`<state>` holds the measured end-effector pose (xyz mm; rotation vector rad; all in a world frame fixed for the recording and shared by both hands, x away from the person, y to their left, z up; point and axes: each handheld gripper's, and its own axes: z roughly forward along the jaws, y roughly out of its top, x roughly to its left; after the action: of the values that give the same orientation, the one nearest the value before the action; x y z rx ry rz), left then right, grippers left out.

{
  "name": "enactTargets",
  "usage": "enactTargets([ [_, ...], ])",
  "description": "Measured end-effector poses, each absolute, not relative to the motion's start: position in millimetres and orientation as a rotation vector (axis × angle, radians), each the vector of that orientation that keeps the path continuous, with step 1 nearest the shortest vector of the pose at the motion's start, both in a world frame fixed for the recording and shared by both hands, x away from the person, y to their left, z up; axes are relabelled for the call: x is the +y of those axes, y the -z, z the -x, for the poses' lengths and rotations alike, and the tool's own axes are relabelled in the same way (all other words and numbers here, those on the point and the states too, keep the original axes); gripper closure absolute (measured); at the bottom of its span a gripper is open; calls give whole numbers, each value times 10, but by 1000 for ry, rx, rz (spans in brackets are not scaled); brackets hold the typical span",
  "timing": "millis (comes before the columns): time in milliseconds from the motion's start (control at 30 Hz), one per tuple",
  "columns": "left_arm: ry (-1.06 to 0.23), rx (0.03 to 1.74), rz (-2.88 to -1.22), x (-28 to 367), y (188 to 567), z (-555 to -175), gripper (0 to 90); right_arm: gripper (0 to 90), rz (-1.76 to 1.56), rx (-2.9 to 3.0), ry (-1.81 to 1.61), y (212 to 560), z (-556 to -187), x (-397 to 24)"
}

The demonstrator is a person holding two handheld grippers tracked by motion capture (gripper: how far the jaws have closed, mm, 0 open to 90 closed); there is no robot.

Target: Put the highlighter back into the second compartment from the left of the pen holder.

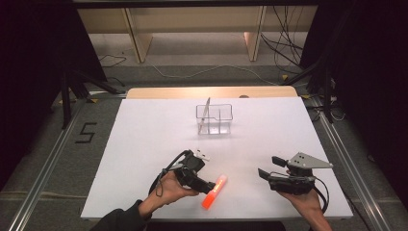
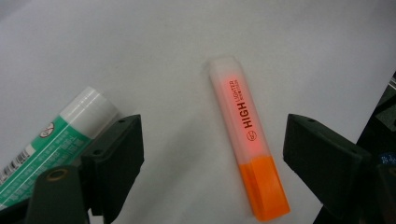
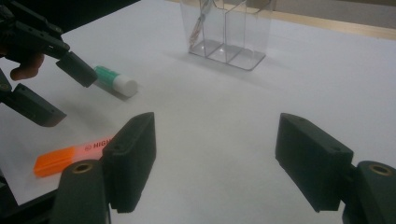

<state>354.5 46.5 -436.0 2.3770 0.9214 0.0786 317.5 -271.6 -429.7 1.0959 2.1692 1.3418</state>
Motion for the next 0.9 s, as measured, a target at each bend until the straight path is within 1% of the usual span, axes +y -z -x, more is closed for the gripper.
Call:
enactTargets([
  [267, -72, 905, -2409, 388, 4400, -3485, 204, 298, -1088, 2171, -1337, 4293, -3166, -2710],
  [567, -28, 876, -2443, 298, 4474, -3417, 266, 298, -1079, 2174, -1329, 4287, -3159, -2691],
  [900, -28, 865, -2474, 187, 4578, -3416, 345, 298, -1079, 2178, -1326, 4290, -3159, -2678],
])
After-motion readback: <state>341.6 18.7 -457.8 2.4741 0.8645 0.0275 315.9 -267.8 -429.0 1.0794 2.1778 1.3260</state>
